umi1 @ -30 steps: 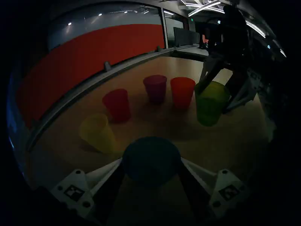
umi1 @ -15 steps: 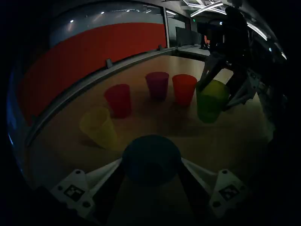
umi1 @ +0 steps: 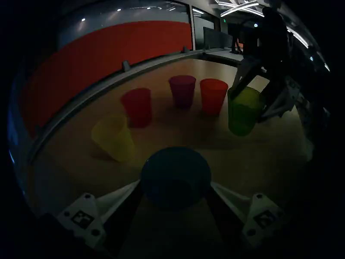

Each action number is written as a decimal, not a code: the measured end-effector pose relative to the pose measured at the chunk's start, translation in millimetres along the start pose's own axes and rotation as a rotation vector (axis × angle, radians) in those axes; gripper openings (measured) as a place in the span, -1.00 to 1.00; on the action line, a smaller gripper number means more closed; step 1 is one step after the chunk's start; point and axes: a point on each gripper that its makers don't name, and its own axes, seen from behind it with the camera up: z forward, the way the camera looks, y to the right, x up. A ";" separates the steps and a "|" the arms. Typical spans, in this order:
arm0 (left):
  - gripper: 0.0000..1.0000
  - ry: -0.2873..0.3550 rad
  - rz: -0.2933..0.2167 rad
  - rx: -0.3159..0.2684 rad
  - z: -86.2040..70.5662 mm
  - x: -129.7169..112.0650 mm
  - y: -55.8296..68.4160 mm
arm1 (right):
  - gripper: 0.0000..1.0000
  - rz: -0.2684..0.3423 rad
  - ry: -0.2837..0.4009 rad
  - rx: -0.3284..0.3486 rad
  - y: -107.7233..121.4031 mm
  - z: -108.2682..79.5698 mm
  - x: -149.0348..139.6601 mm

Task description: Pour water

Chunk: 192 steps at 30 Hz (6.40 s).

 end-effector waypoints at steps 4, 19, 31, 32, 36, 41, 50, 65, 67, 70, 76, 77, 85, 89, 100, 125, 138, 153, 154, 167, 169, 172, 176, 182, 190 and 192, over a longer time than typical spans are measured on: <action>0.81 -0.015 0.004 0.002 -0.7 -6.2 -0.6 | 1.00 0.004 -0.003 0.001 -0.5 2.7 -3.4; 0.83 -0.041 0.005 0.024 -12.6 -22.4 -5.1 | 1.00 0.015 -0.019 0.009 -5.2 14.0 -18.8; 0.84 -0.038 0.001 0.026 -20.2 -22.3 -1.9 | 1.00 0.014 -0.021 0.003 -6.6 15.6 -26.0; 0.84 -0.038 0.001 0.027 -20.9 -22.2 -2.0 | 1.00 0.014 -0.022 0.003 -6.8 15.5 -26.7; 0.85 -0.033 -0.002 0.030 -24.2 -21.4 -1.5 | 1.00 0.007 -0.023 -0.001 -7.9 14.0 -28.3; 0.85 -0.030 -0.002 0.031 -26.6 -19.6 0.2 | 1.00 0.012 -0.021 -0.005 -8.7 13.8 -28.0; 0.86 -0.030 -0.005 0.047 -33.1 -21.6 -1.6 | 1.00 0.031 -0.032 -0.029 -4.8 8.6 -34.4; 0.88 -0.012 -0.052 0.102 -55.8 -29.5 -6.4 | 1.00 0.045 -0.025 -0.105 1.6 -32.2 -50.8; 0.88 -0.010 -0.060 0.112 -59.5 -31.0 -7.3 | 1.00 0.051 -0.020 -0.117 2.3 -38.9 -52.3; 0.88 -0.006 -0.070 0.129 -64.8 -33.2 -8.9 | 1.00 0.057 -0.011 -0.135 3.2 -48.5 -53.8; 0.88 0.006 -0.093 0.161 -72.6 -36.3 -12.5 | 1.00 0.074 0.009 -0.170 5.5 -63.7 -53.2; 0.88 0.008 -0.096 0.166 -73.6 -36.5 -13.2 | 1.00 0.078 0.014 -0.175 5.9 -65.6 -52.5; 0.88 0.044 -0.134 0.217 -85.7 -35.4 -21.1 | 1.00 0.104 0.048 -0.230 10.9 -81.1 -49.0; 0.88 0.069 -0.158 0.261 -91.8 -36.2 -28.5 | 1.00 0.137 0.080 -0.285 19.4 -89.9 -44.4; 0.88 0.175 -0.227 0.394 -115.4 -31.3 -53.1 | 1.00 0.231 0.202 -0.464 52.8 -118.8 -22.5; 0.88 0.412 -0.336 0.605 -159.6 -11.9 -96.0 | 1.00 0.283 0.410 -0.838 115.0 -162.6 12.3; 0.88 0.552 -0.337 0.741 -191.9 13.1 -113.8 | 1.00 0.286 0.491 -0.969 128.5 -184.2 26.6; 0.88 0.619 -0.312 0.835 -204.9 22.1 -122.6 | 1.00 0.277 0.500 -1.014 128.0 -194.2 38.3; 0.87 0.621 -0.312 0.839 -204.3 21.1 -123.1 | 1.00 0.277 0.496 -1.017 128.3 -194.9 37.7; 0.87 0.638 -0.339 0.858 -189.3 6.0 -121.2 | 1.00 0.310 0.483 -1.033 123.9 -198.3 33.9; 0.88 0.637 -0.342 0.860 -186.7 4.3 -120.6 | 1.00 0.313 0.480 -1.033 123.8 -197.8 33.3; 0.88 0.639 -0.348 0.864 -182.9 1.7 -120.0 | 1.00 0.317 0.478 -1.032 123.5 -197.1 33.2; 0.87 0.638 -0.357 0.868 -176.3 -3.2 -119.1 | 1.00 0.319 0.478 -1.029 122.9 -196.1 34.3; 0.88 0.625 -0.370 0.860 -164.9 -10.7 -117.4 | 1.00 0.320 0.479 -1.030 123.2 -197.5 35.8; 0.88 0.630 -0.377 0.851 -156.9 -15.3 -118.0 | 1.00 0.328 0.477 -1.033 123.2 -198.1 33.6; 0.88 0.633 -0.379 0.848 -155.3 -15.7 -117.8 | 1.00 0.329 0.476 -1.035 123.2 -198.2 32.8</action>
